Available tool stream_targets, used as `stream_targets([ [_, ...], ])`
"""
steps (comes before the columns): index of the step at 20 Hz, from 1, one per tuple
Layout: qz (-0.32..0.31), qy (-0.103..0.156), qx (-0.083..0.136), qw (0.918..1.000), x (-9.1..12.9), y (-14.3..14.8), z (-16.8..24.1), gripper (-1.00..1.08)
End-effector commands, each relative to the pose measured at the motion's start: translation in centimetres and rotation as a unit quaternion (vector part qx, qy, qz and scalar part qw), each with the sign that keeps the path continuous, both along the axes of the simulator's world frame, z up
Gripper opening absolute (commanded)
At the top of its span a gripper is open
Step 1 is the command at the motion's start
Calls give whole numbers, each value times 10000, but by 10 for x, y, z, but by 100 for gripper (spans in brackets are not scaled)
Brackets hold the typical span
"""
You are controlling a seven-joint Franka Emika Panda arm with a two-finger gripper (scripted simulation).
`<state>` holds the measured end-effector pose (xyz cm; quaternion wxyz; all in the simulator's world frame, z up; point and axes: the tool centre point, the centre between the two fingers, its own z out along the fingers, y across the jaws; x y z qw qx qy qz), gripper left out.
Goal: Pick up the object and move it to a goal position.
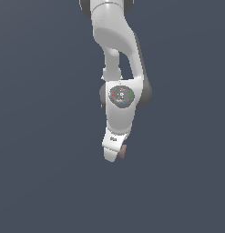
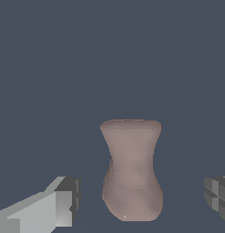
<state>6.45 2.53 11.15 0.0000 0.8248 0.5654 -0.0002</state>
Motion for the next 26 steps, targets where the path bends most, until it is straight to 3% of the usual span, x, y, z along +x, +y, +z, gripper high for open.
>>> stream_targets([
  [1,1,0,0,10000,0,0,0,100],
  [19,23,-2,1,10000,0,0,-50,100],
  [20,23,-2,1,10000,0,0,-50,-100],
  [26,23,-2,1,10000,0,0,-50,-100],
])
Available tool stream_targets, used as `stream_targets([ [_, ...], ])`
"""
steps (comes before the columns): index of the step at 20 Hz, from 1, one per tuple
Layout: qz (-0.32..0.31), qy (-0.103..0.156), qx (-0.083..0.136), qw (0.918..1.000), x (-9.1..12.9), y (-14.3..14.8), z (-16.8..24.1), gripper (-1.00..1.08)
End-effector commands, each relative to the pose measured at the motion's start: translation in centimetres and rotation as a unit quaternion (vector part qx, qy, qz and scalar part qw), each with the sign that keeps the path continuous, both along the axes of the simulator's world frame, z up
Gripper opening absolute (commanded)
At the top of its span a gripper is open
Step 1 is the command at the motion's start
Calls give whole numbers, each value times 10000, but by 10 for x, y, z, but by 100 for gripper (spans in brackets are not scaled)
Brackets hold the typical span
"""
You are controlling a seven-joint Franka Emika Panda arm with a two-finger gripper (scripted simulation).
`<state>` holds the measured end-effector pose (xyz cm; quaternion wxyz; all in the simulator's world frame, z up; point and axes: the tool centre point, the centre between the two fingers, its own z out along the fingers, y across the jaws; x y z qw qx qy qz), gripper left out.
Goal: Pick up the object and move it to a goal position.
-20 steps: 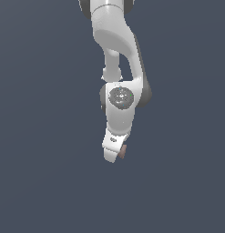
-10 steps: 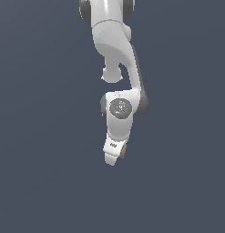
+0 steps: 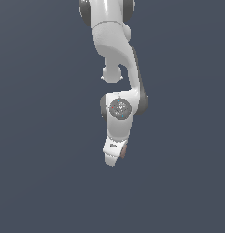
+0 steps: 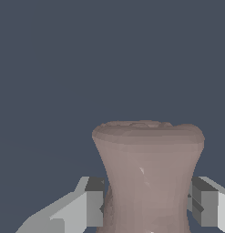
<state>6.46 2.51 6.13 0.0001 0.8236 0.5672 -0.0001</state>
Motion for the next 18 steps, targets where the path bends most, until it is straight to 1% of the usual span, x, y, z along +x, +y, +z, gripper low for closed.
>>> stream_targets([
  [1,1,-1,1,10000,0,0,0,-100],
  [10,1,-1,1,10000,-3,4,9,-100],
  [14,1,-2,-3,10000,-8,12,25,-100],
  [18,2,-1,-6,10000,-15,25,50,-100],
])
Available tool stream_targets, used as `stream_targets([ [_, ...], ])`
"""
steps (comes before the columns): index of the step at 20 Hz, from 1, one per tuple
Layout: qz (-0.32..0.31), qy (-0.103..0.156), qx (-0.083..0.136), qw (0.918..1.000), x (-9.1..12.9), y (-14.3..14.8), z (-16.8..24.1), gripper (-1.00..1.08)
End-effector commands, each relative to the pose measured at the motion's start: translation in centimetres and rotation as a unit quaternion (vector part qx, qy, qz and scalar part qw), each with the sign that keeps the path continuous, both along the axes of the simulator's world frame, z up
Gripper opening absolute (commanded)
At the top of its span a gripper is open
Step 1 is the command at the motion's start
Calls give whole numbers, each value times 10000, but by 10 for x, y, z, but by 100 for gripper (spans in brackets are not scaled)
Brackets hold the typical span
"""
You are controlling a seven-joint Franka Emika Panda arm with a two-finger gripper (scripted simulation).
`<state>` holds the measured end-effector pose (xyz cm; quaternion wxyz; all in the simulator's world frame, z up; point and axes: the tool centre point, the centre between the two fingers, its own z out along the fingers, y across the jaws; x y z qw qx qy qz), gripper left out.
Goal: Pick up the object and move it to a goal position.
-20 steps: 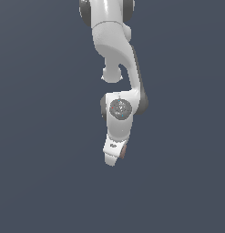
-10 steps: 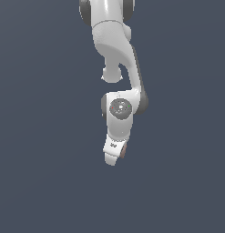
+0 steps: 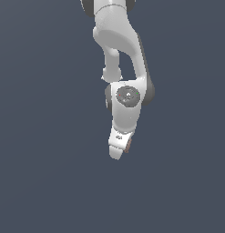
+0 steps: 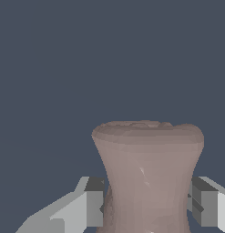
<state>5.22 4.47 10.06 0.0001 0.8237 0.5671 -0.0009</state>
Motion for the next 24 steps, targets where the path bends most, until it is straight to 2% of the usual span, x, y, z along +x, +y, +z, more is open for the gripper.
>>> stream_targets([
  [1,5,-7,-4,10000,-5,9,18,-100],
  [24,19,-4,-6,10000,-75,132,262,-100],
])
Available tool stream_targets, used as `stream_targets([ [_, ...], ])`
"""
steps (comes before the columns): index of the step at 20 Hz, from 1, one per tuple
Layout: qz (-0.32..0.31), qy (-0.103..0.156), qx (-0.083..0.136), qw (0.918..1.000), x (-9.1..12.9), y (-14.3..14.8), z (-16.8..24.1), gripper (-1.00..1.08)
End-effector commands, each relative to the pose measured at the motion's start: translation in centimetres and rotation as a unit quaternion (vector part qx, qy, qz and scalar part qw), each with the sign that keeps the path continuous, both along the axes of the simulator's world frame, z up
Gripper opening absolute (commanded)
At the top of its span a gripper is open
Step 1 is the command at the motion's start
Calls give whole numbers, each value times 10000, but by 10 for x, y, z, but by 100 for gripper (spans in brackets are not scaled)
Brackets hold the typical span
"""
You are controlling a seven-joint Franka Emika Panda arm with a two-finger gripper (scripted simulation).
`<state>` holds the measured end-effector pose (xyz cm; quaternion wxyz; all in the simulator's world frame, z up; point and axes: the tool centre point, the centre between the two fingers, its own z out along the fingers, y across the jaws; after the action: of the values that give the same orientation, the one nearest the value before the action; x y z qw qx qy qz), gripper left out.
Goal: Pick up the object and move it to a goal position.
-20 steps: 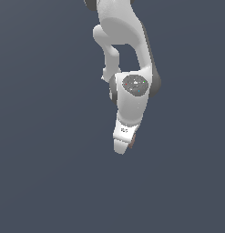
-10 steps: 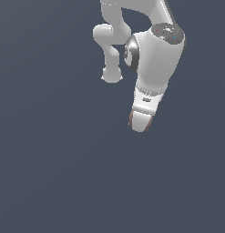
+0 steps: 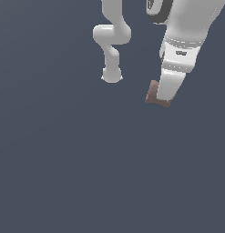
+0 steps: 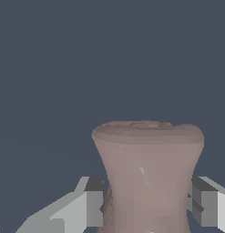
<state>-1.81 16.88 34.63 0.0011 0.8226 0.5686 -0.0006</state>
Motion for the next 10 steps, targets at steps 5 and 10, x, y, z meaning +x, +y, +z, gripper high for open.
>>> stream_targets([
  [5,-2,3,4,10000,-18,34,68,-100],
  [10,-11,2,10,10000,-27,53,108,-100],
])
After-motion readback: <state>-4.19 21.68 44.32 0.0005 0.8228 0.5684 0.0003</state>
